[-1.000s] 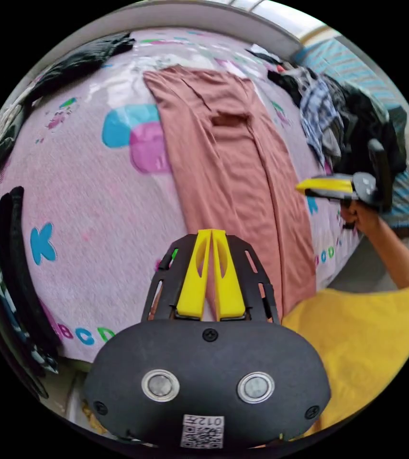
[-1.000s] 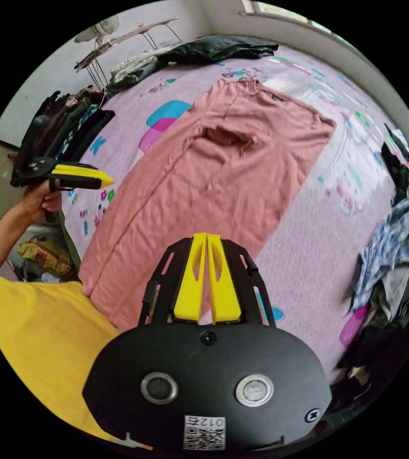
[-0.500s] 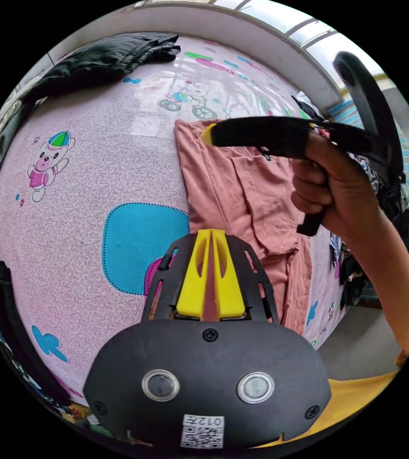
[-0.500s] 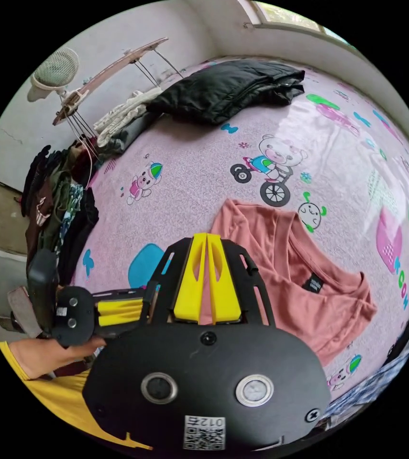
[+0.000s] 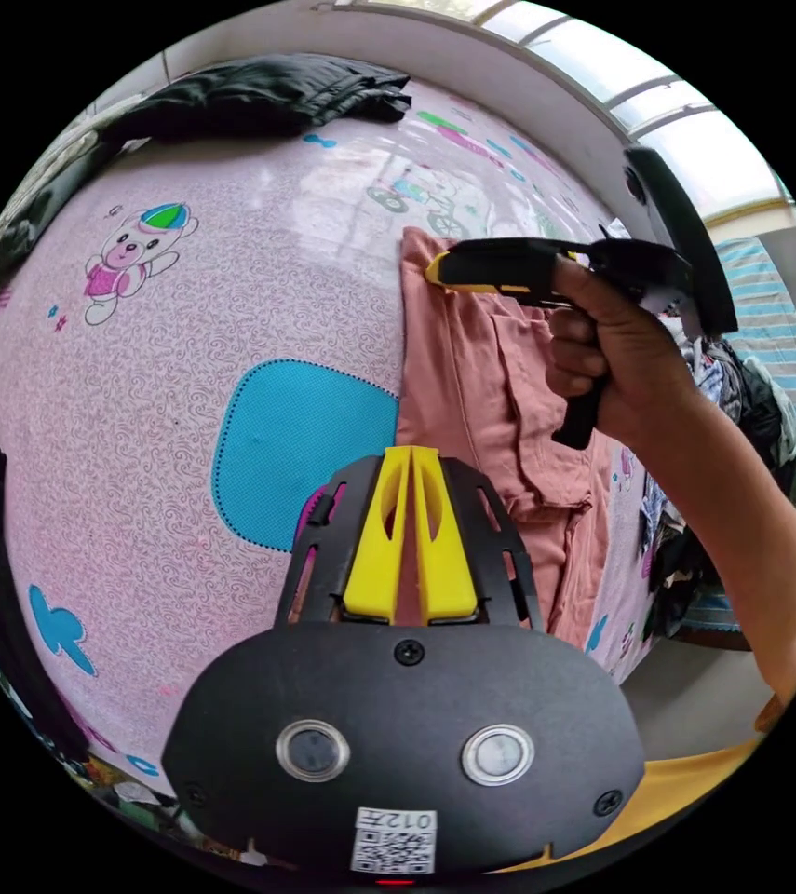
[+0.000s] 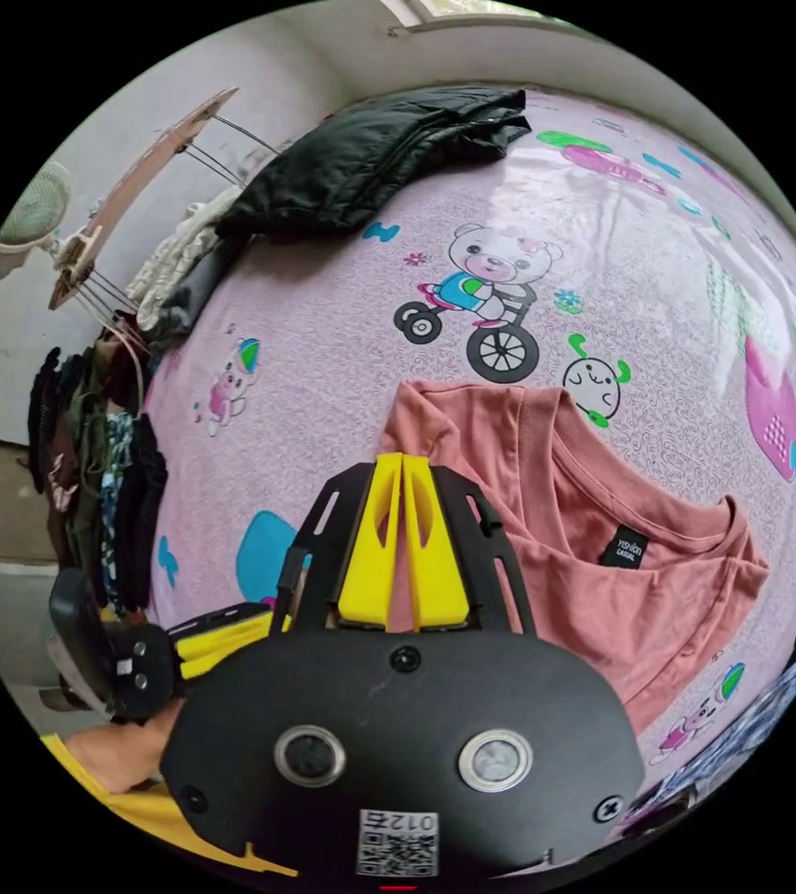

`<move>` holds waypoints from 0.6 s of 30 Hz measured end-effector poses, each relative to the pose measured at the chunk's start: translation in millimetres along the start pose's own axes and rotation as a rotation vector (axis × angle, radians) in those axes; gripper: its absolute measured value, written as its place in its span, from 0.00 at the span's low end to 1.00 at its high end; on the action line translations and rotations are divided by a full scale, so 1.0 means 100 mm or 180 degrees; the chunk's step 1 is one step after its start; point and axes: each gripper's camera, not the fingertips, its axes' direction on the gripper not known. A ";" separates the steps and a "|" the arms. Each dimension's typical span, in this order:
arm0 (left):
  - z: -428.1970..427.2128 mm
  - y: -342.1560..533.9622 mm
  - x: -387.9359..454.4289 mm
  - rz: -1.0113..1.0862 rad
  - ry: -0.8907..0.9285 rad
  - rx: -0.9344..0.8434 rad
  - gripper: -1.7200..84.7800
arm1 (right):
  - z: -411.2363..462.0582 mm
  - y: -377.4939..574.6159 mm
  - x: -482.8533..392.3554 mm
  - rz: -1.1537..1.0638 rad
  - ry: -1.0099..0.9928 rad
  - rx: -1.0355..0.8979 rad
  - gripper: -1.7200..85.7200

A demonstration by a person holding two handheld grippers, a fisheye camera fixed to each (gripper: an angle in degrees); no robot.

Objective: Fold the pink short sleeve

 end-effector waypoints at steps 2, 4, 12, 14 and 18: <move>-0.09 0.02 0.02 0.0023 0.0007 0.0098 0.02 | -0.23 0.15 0.05 -0.0163 -0.0304 0.0118 0.02; -0.18 0.02 0.08 0.0132 0.0038 0.0225 0.02 | -0.37 0.34 0.08 -0.0267 -0.0310 0.0094 0.02; 0.12 -0.06 0.23 0.0383 -0.0363 -0.0160 0.02 | -0.23 1.17 0.14 -0.0592 0.0160 -0.0324 0.02; 0.13 -0.04 0.15 0.0228 -0.0286 -0.0202 0.02 | -0.23 1.36 0.16 -0.0604 0.0156 -0.0267 0.02; 0.00 0.15 0.26 0.0392 -0.0271 -0.0077 0.02 | -0.20 1.72 0.08 -0.0706 -0.0057 -0.0181 0.02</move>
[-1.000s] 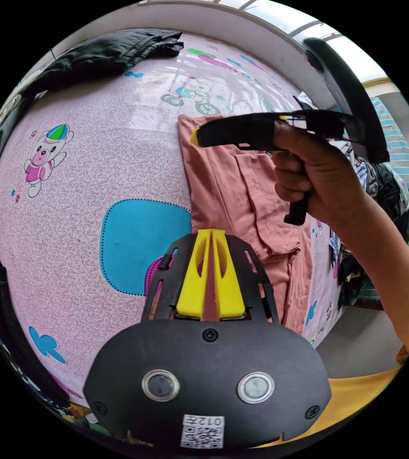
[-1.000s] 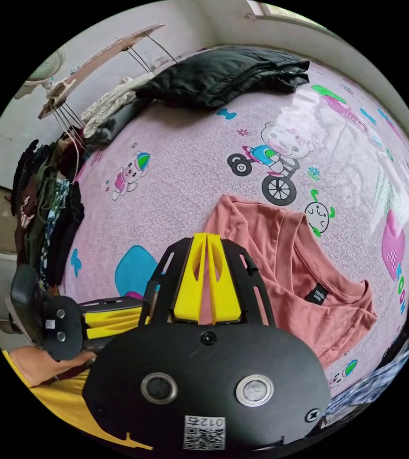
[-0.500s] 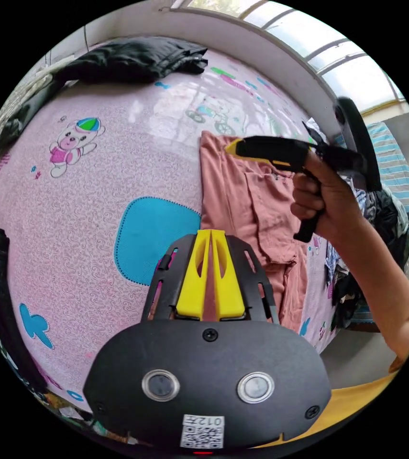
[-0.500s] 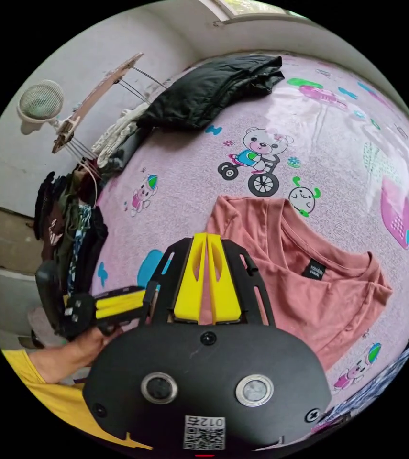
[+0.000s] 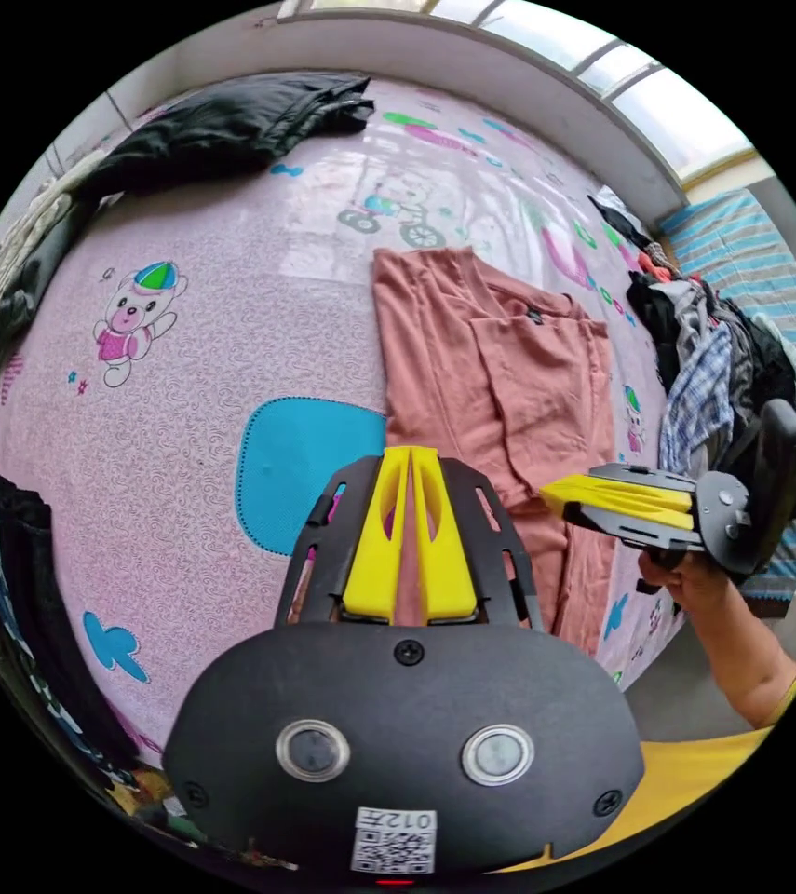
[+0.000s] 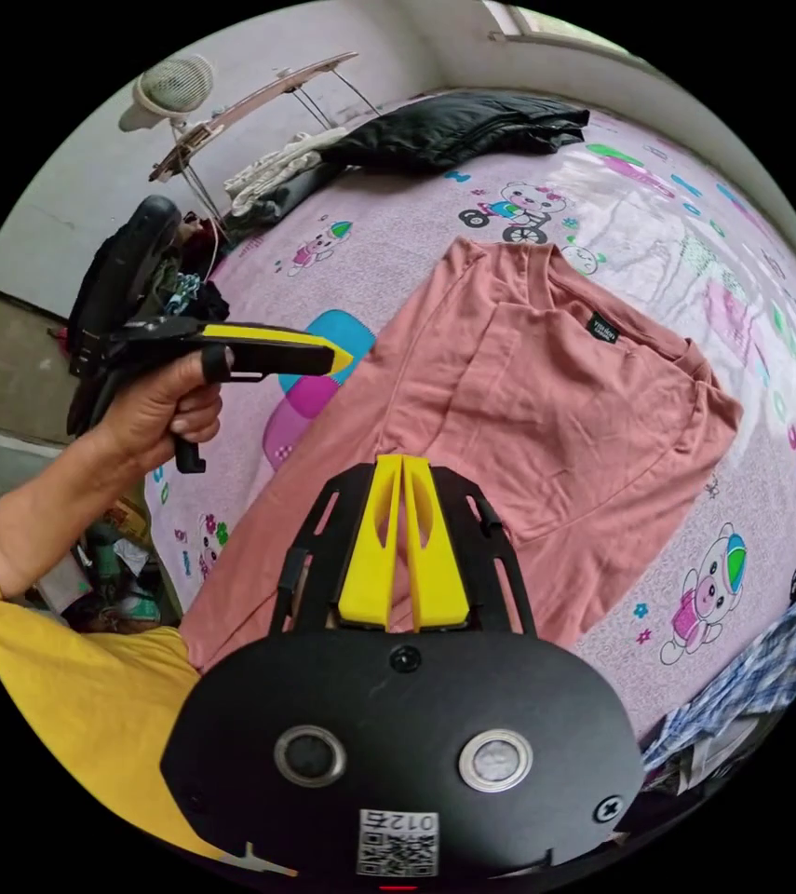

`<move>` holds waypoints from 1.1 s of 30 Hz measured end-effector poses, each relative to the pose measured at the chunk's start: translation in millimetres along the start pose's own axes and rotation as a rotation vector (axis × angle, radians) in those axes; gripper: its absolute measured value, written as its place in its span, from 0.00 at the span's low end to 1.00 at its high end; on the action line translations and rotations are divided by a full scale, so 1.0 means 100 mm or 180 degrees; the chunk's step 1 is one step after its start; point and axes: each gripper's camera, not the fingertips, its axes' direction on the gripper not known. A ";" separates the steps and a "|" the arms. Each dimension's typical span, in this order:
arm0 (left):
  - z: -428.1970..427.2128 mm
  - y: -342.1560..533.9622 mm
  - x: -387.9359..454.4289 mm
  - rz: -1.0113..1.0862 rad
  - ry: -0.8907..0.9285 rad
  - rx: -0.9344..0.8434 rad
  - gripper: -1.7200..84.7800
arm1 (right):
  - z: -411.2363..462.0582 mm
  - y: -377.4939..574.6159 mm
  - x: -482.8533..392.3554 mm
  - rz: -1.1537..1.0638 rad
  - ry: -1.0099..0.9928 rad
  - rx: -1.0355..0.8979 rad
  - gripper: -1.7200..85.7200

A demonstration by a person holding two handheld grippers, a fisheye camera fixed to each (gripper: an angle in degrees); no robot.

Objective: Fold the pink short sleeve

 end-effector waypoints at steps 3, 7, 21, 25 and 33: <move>0.09 0.20 0.23 0.0270 0.0041 -0.0136 0.02 | 0.15 0.12 -0.11 -0.0076 -0.0053 0.0013 0.02; 0.35 0.44 0.36 0.0348 -0.0092 -0.0368 0.02 | 0.40 0.12 -0.18 -0.0172 -0.0007 0.0055 0.02; 0.42 1.37 0.27 0.0591 0.0039 -0.0432 0.02 | 0.64 0.70 -0.41 -0.0181 0.0111 -0.0135 0.02; 0.52 1.93 0.30 0.0701 0.0126 -0.0663 0.02 | 0.72 1.22 -0.61 -0.0070 -0.0068 -0.0164 0.02; 0.72 3.07 0.08 0.0616 0.0076 -0.0994 0.02 | 0.81 2.33 -0.77 0.0279 0.0012 -0.0322 0.02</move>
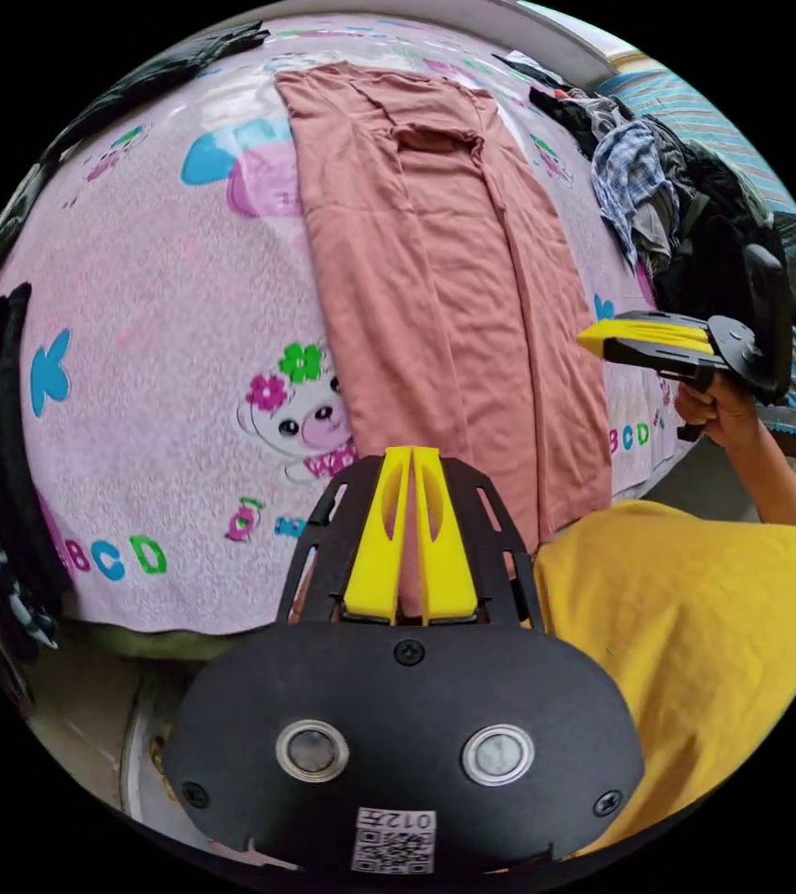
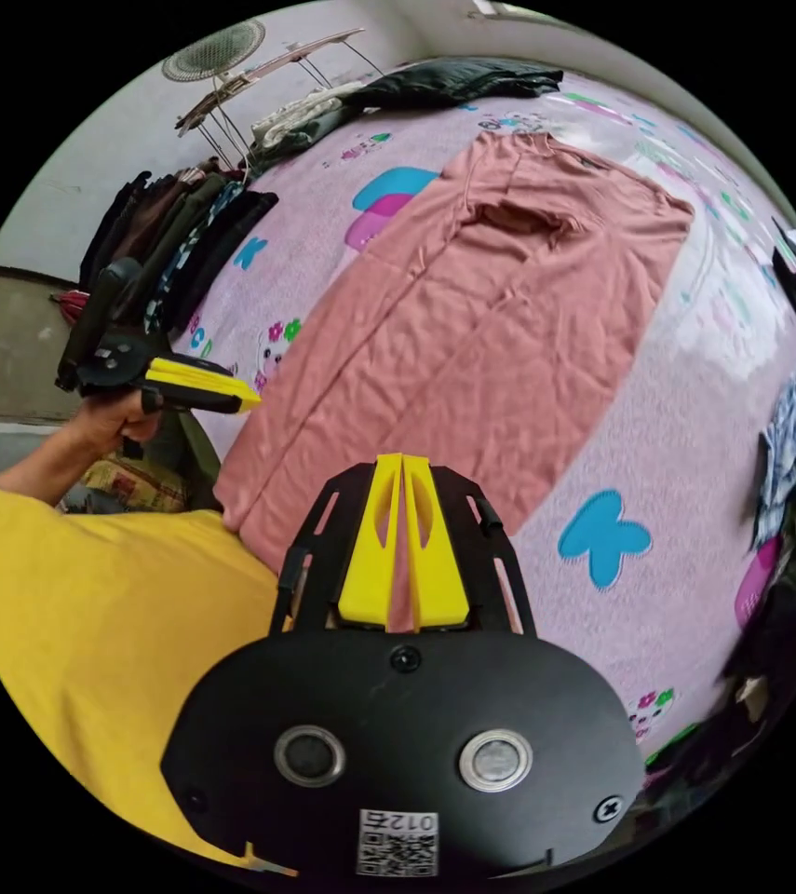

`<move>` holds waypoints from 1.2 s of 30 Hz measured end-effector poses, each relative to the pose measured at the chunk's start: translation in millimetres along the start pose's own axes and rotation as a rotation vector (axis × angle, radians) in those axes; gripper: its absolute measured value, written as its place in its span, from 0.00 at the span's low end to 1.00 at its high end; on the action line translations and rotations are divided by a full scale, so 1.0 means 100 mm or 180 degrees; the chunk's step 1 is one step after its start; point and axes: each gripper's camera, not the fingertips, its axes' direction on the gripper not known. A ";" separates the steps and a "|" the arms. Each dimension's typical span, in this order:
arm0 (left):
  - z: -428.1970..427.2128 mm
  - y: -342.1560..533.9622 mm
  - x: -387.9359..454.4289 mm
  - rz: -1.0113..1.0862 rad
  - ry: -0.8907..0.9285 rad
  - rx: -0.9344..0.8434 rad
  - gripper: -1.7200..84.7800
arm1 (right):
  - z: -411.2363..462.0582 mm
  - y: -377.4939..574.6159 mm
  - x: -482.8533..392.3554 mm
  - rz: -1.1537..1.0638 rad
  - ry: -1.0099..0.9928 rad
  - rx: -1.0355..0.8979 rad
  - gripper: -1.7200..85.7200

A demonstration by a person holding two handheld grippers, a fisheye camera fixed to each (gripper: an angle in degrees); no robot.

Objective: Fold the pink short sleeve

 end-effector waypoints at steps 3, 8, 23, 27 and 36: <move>0.22 0.29 -0.05 -0.0020 0.0041 -0.0141 0.02 | 0.20 0.40 -0.08 -0.0001 -0.0039 -0.0185 0.02; 0.57 0.62 0.02 0.0151 -0.0013 -0.0348 0.02 | 0.69 0.88 -0.28 -0.0182 0.0108 -0.0571 0.02; 0.87 1.12 0.06 0.0364 0.0040 -0.0139 0.02 | 0.86 1.16 -0.35 -0.0178 0.0215 -0.0357 0.02; 1.08 1.22 0.12 0.0498 -0.0081 -0.0243 0.02 | 1.00 1.27 -0.35 -0.0263 0.0362 -0.0452 0.02; 0.92 1.86 -0.89 -0.0791 0.0226 0.0021 0.03 | 0.55 1.83 0.36 0.0840 -0.0072 -0.0090 0.08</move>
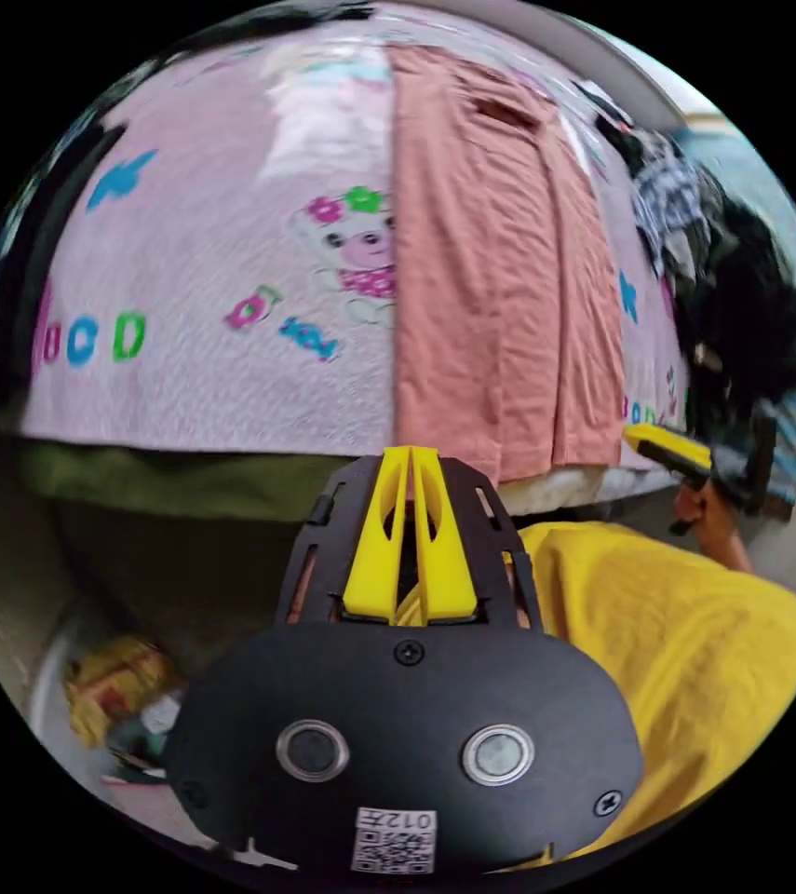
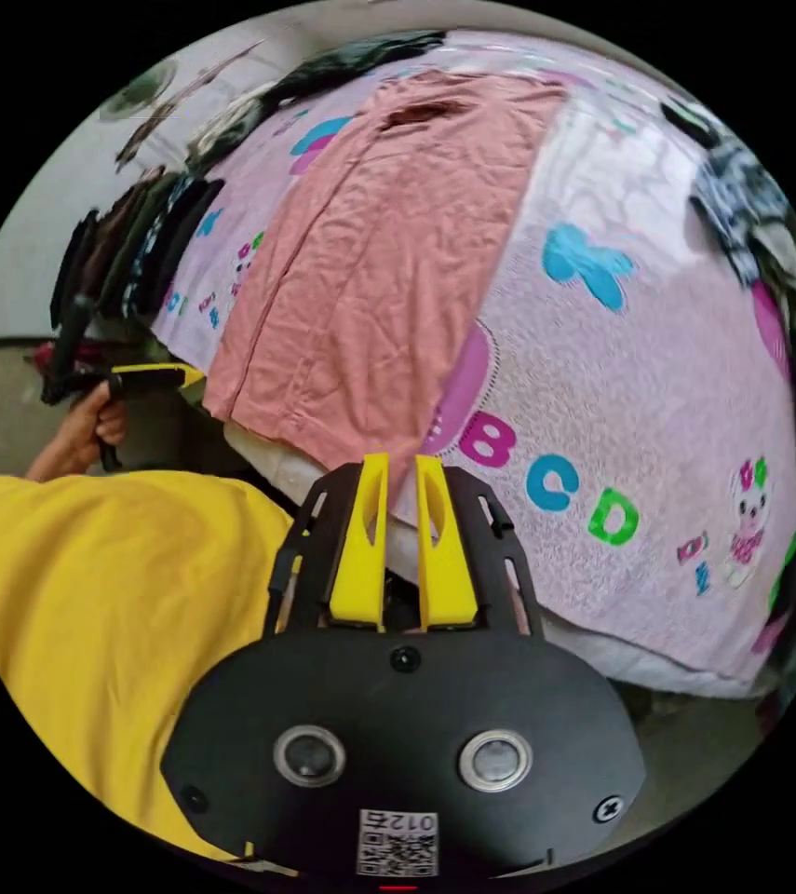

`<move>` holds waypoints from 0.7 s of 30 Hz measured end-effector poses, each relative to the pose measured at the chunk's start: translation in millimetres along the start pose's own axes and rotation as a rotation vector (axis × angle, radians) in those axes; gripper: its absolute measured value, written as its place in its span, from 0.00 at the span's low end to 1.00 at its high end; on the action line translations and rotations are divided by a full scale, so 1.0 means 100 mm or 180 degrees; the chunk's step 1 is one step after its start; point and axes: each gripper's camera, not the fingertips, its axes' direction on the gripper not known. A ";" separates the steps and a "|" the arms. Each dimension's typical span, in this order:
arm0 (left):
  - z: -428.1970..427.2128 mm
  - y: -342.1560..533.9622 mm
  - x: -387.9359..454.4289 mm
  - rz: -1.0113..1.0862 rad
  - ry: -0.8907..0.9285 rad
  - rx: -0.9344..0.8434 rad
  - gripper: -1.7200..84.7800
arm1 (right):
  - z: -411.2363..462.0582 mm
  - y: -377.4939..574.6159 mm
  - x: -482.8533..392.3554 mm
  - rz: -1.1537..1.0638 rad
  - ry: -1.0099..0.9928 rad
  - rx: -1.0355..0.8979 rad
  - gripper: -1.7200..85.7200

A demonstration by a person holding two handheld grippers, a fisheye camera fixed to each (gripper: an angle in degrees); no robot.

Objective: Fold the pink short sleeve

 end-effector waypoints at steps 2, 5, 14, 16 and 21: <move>0.03 0.08 -0.35 -0.0383 0.0388 -0.0020 0.03 | -0.03 0.13 0.37 0.0444 -0.0462 0.0033 0.10; 0.09 0.18 -0.72 -0.0635 0.1068 0.0067 0.04 | 0.02 0.26 0.75 0.0923 -0.1086 0.0116 0.11; 0.29 0.26 -1.12 -0.0575 0.1589 -0.0200 0.06 | 0.07 0.45 1.30 0.1289 -0.1727 0.0068 0.11; 0.32 0.28 -1.20 -0.0567 0.1639 -0.0201 0.06 | 0.05 0.49 1.38 0.1309 -0.1835 0.0069 0.11; 0.27 0.35 -1.42 -0.0528 0.1772 -0.0097 0.07 | 0.02 0.54 1.49 0.1221 -0.2026 -0.0016 0.12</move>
